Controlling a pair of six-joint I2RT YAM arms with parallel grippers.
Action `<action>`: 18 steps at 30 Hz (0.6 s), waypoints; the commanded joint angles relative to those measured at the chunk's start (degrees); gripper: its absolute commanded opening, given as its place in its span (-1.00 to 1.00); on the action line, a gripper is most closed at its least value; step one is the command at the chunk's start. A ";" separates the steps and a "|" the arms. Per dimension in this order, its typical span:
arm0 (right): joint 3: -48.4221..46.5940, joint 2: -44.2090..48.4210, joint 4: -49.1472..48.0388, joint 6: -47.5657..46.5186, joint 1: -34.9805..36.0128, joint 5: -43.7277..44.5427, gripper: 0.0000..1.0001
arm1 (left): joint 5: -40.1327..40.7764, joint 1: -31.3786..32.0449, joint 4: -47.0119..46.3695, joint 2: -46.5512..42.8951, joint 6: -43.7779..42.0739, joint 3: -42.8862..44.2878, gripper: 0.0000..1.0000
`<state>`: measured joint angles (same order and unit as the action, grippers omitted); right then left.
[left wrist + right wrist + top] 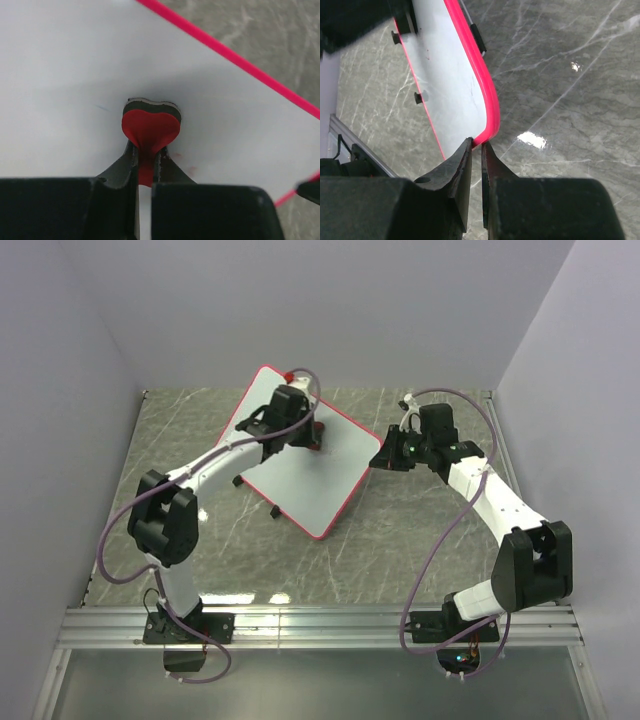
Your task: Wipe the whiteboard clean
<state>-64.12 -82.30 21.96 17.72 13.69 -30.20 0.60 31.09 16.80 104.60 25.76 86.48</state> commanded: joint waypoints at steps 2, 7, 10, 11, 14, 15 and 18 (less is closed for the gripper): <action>0.22 1.18 -3.14 -1.10 1.86 -3.47 -0.91 | -6.49 5.47 -1.68 0.79 2.54 -1.13 -0.99; 0.84 1.27 -3.41 -1.10 1.86 -3.55 -0.92 | -3.87 5.39 -1.33 -0.79 2.98 -3.42 -0.99; 0.92 1.62 -3.15 -1.19 1.95 -3.64 -0.91 | -2.45 1.80 -1.33 -1.93 2.89 -4.73 -0.99; 0.84 1.53 -3.06 -1.28 1.86 -3.56 -0.91 | -2.88 0.47 -1.59 -2.29 3.15 -5.26 -0.99; 0.57 1.71 -2.62 -1.37 1.86 -3.55 -0.91 | -1.92 -3.57 -1.50 -3.52 2.55 -6.93 -0.99; 0.57 1.62 -2.62 -1.37 1.95 -3.55 -0.91 | -1.22 -4.10 -1.24 -3.70 2.02 -7.37 -0.99; 0.49 1.44 -2.71 -1.28 2.13 -3.55 -0.91 | -1.65 -4.11 -0.89 -3.70 0.96 -7.99 -0.99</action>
<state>-63.20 -82.32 21.45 17.72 13.87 -29.98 -2.68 27.27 14.74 101.84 28.14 79.94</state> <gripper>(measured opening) 0.157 0.082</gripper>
